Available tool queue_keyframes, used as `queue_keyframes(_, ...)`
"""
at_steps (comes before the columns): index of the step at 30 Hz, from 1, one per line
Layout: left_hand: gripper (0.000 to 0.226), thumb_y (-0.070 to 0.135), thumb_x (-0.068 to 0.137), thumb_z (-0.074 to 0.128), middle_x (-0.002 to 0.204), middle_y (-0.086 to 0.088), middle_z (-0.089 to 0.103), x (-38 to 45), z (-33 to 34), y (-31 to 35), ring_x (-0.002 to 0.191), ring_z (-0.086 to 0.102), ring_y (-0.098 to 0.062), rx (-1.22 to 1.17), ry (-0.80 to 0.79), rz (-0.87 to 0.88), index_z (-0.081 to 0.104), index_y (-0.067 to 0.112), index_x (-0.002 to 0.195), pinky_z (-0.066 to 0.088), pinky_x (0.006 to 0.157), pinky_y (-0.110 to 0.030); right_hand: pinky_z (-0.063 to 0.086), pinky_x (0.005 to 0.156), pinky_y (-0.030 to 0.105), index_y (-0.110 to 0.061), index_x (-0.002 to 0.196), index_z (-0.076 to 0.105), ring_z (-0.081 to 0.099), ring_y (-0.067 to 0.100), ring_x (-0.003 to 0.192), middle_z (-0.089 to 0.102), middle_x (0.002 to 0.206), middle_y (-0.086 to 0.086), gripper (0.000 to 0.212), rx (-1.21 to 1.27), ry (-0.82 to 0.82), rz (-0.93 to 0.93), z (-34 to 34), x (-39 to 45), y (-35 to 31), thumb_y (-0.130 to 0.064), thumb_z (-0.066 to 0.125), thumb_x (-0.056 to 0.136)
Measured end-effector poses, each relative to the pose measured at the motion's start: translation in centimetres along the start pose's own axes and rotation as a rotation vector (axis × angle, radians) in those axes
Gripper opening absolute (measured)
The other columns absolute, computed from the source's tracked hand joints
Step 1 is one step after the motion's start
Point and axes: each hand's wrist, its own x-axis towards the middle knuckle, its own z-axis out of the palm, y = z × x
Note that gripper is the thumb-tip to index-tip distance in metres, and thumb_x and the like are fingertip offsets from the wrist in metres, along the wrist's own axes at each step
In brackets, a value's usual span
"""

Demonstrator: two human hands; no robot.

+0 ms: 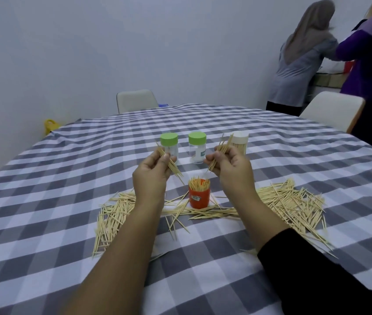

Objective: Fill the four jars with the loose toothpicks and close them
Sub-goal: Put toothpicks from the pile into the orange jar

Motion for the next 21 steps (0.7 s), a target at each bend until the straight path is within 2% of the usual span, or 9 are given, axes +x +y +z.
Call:
queue_keyframes(3, 0.016, 0.005, 0.092, 0.058, 0.092, -0.003, 0.073, 0.0, 0.1, -0.6, 0.095, 0.069, -0.017, -0.061, -0.010, -0.024, 0.066, 0.015, 0.102, 0.057, 0.081, -0.026, 0.053, 0.091, 0.041, -0.022, 0.085, 0.058, 0.069, 0.014, 0.087, 0.069, 0.085, 0.001, 0.021, -0.023, -0.003, -0.015, 0.0, 0.0, 0.9, -0.011, 0.046, 0.098)
queue_keyframes(5, 0.016, 0.005, 0.092, 0.058, 0.093, -0.005, 0.072, 0.1, 0.2, -0.8, 0.096, 0.069, -0.018, -0.084, -0.026, -0.033, 0.066, 0.015, 0.101, 0.057, 0.083, -0.027, 0.053, 0.090, 0.041, -0.022, 0.086, 0.058, 0.068, 0.016, 0.090, 0.069, 0.087, 0.003, 0.020, -0.045, -0.029, -0.011, 0.0, 0.1, 1.1, -0.011, 0.046, 0.098)
queue_keyframes(8, 0.021, 0.004, 0.091, 0.058, 0.099, -0.008, 0.071, 0.0, 0.5, -1.0, 0.095, 0.069, -0.017, -0.078, -0.056, -0.033, 0.064, 0.010, 0.110, 0.056, 0.085, -0.028, 0.053, 0.089, 0.039, -0.024, 0.087, 0.058, 0.067, 0.017, 0.090, 0.069, 0.087, 0.004, 0.020, -0.102, -0.082, -0.001, 0.0, -0.1, 1.4, -0.011, 0.046, 0.098)
queue_keyframes(11, 0.030, 0.005, 0.091, 0.058, 0.100, -0.006, 0.071, -0.2, 0.8, -1.0, 0.093, 0.070, -0.014, -0.047, -0.074, -0.003, 0.060, 0.003, 0.121, 0.056, 0.086, -0.029, 0.053, 0.083, 0.031, -0.023, 0.086, 0.058, 0.065, 0.015, 0.090, 0.069, 0.088, 0.002, 0.019, -0.144, -0.095, -0.009, 0.1, -0.4, 1.6, -0.013, 0.046, 0.098)
queue_keyframes(16, 0.028, 0.006, 0.091, 0.059, 0.084, 0.006, 0.075, -0.3, 1.0, -0.6, 0.096, 0.069, -0.015, 0.016, -0.093, 0.058, 0.061, 0.005, 0.119, 0.051, 0.095, -0.039, 0.046, 0.075, 0.017, -0.020, 0.091, 0.059, 0.061, 0.002, 0.089, 0.068, 0.088, -0.007, 0.014, -0.162, -0.083, -0.011, 0.1, -0.4, 2.0, -0.015, 0.048, 0.097)
queue_keyframes(21, 0.023, 0.008, 0.089, 0.063, 0.088, 0.002, 0.074, -0.6, 1.1, -1.5, 0.098, 0.069, -0.017, 0.099, -0.132, 0.006, 0.066, 0.009, 0.111, 0.049, 0.098, -0.037, 0.049, 0.084, 0.026, -0.018, 0.094, 0.059, 0.062, 0.004, 0.091, 0.068, 0.088, -0.008, 0.013, -0.144, -0.099, 0.011, 0.2, -0.4, 2.5, -0.013, 0.048, 0.097)
